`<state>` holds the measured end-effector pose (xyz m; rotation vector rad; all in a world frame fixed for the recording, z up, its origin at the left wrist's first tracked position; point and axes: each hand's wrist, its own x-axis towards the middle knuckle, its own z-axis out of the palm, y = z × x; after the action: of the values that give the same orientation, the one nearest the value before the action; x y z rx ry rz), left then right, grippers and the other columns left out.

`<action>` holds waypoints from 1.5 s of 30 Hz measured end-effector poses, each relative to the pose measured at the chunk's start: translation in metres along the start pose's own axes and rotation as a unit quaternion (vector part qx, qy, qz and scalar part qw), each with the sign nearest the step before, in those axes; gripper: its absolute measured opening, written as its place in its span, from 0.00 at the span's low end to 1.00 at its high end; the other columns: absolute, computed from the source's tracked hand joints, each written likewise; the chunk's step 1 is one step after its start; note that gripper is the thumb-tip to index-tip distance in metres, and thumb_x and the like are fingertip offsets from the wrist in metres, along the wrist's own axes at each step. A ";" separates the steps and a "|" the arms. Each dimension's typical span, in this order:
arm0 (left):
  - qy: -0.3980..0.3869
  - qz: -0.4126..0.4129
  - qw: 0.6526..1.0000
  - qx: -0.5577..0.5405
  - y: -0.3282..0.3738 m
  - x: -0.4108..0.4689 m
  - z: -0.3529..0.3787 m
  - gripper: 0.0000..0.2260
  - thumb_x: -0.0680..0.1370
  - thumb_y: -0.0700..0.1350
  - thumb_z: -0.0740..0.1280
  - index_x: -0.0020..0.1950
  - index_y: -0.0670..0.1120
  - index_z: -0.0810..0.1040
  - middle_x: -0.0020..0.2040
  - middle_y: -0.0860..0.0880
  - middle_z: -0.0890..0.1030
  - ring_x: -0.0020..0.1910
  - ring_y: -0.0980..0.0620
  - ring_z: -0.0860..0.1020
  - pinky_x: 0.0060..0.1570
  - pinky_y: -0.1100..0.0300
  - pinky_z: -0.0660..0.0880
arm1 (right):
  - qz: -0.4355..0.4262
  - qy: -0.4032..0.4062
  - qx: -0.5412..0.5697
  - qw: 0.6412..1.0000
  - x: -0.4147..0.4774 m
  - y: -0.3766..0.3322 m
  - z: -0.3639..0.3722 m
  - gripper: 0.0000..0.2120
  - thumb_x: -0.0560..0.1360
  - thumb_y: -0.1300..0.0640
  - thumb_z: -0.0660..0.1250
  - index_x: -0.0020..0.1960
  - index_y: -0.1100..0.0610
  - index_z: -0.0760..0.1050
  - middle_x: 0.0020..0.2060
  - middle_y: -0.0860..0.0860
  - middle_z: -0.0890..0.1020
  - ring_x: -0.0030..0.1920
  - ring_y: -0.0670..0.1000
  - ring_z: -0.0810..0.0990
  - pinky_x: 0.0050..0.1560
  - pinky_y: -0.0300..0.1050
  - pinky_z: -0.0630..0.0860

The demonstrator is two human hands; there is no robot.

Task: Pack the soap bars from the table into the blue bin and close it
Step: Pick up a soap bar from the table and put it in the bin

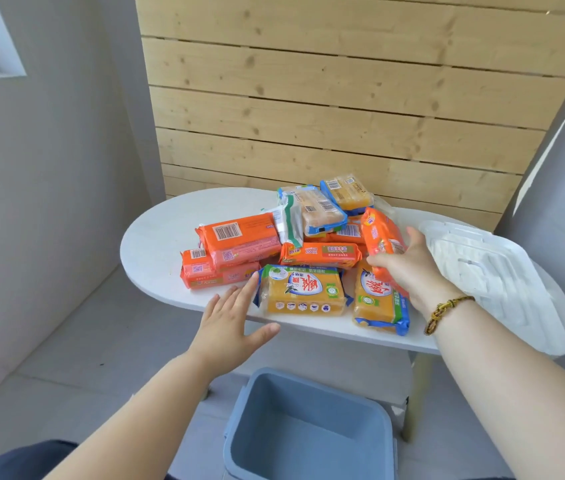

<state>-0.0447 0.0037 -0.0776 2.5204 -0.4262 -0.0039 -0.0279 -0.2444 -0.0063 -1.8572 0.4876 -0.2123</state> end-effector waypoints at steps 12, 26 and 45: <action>0.036 -0.217 0.944 -0.247 -0.061 -0.072 0.049 0.11 0.79 0.44 0.58 0.58 0.43 0.76 0.56 0.44 0.79 0.59 0.46 0.74 0.52 0.60 0.64 | 0.005 -0.355 0.209 0.911 -0.126 0.041 0.010 0.31 0.53 0.58 0.69 0.56 0.46 0.73 0.45 0.43 0.85 0.44 0.43 0.84 0.36 0.36 0.79; -0.165 -0.360 0.875 -0.279 -0.104 -0.047 0.151 0.21 0.80 0.41 0.56 0.72 0.50 0.58 0.70 0.45 0.68 0.67 0.45 0.67 0.61 0.58 0.65 | 0.350 -0.310 0.082 0.880 -0.085 0.237 0.129 0.32 0.73 0.61 0.67 0.72 0.53 0.56 0.54 0.54 0.77 0.43 0.49 0.79 0.39 0.42 0.75; -0.187 -0.309 0.897 -0.255 -0.121 -0.044 0.178 0.25 0.78 0.37 0.59 0.72 0.53 0.56 0.72 0.51 0.64 0.70 0.50 0.64 0.69 0.58 0.61 | 0.343 -0.338 -0.092 0.872 -0.060 0.305 0.227 0.26 0.73 0.56 0.67 0.67 0.57 0.62 0.56 0.52 0.76 0.57 0.50 0.73 0.62 0.42 0.68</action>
<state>-0.0674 0.0149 -0.2958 2.0147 0.2328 -0.7548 -0.0647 -0.1048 -0.3632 -1.6779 0.6421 0.9632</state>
